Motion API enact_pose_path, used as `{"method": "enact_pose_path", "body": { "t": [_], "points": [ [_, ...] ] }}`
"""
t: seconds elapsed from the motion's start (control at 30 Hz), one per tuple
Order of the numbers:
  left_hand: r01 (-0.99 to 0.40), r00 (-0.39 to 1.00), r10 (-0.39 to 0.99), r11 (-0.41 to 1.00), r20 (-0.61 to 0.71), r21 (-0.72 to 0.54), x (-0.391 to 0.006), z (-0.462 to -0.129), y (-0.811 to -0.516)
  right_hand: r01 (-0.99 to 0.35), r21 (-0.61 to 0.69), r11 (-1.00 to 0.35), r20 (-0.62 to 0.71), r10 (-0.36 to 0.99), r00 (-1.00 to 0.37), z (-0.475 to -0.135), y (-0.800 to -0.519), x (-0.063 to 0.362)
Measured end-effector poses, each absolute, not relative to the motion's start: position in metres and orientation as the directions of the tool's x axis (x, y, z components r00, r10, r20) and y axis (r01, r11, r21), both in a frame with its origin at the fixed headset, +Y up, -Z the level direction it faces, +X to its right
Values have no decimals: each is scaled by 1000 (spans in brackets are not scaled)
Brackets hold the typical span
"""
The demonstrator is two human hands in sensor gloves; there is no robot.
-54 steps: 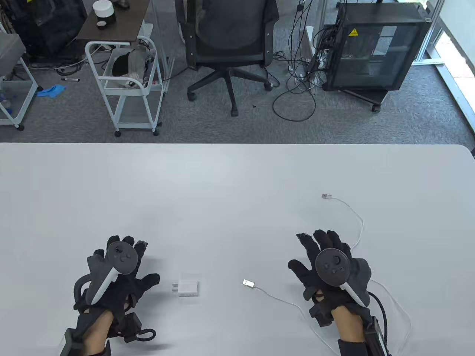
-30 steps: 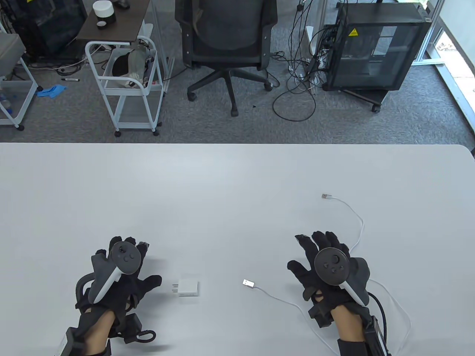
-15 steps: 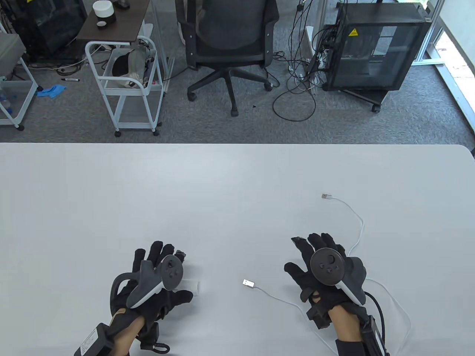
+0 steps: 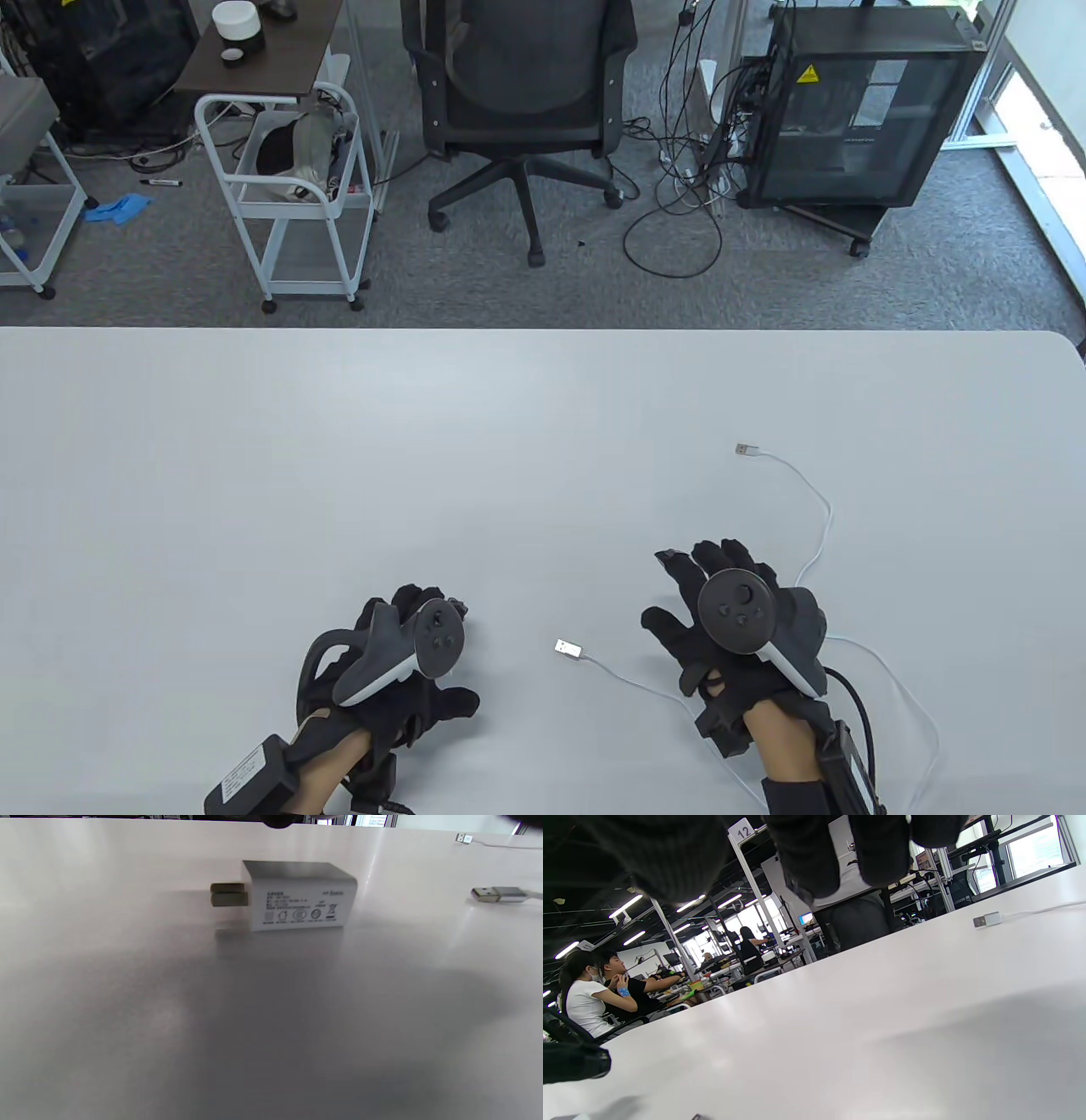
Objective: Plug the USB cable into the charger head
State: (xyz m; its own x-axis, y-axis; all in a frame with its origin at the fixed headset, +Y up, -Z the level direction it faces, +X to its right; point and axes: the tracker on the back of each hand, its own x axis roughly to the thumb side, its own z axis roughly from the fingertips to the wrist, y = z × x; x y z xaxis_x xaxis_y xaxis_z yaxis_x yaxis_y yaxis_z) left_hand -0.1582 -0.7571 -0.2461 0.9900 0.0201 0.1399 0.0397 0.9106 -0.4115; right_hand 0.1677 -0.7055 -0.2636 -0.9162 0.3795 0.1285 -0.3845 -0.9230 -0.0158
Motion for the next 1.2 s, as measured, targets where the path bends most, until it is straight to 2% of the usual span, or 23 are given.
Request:
{"method": "enact_pose_path", "body": {
  "t": [0.3,0.53,0.77,0.9,1.07,1.2],
  "points": [
    [126,992,-95,849,87,-514,-166,-255,-781,-380,0,-925,130,377,-917,-263,-706,166],
    [152,988,-127,888,85,-434,-162,-252,-783,-378,6,-926,133,375,-917,-263,-706,165],
    [168,986,-145,897,87,-409,-161,-252,-782,-375,14,-927,136,373,-918,-263,-707,164],
    [155,987,-129,908,94,-389,-161,-253,-775,-374,17,-927,136,373,-918,-263,-707,164],
    [64,993,-27,938,111,-340,-166,-250,-757,-370,25,-929,130,370,-920,-263,-707,164],
    [31,992,1,966,122,-256,-172,-244,-736,-374,21,-927,131,373,-918,-263,-707,164]
  ]
}}
